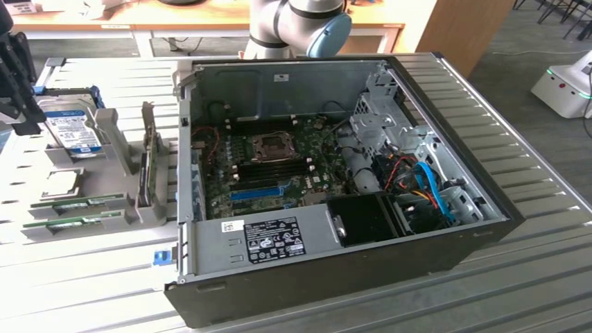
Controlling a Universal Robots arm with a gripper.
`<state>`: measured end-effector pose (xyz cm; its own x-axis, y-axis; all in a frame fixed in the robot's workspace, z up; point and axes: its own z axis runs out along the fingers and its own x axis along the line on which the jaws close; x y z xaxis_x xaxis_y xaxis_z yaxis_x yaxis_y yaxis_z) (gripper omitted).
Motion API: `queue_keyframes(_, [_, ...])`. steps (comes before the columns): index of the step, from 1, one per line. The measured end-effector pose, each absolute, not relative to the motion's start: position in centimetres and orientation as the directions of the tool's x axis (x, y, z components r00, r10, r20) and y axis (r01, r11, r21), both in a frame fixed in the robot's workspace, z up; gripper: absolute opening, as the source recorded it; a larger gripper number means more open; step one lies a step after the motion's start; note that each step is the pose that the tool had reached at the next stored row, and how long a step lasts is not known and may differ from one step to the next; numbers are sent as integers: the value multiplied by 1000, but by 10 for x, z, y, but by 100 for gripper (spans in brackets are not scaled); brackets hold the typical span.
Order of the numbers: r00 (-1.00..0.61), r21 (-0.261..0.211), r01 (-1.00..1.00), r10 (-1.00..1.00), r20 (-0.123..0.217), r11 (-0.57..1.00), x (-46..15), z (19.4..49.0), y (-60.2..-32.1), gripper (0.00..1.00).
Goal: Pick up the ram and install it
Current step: 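Pick up the ram and move it above insertion slot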
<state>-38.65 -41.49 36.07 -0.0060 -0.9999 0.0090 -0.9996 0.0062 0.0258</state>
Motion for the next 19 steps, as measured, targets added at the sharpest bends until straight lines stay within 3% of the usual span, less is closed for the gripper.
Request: queue_keyframes(19, [-6, 26, -1000, -1000, 9, 6, -387, 361, -426, 30])
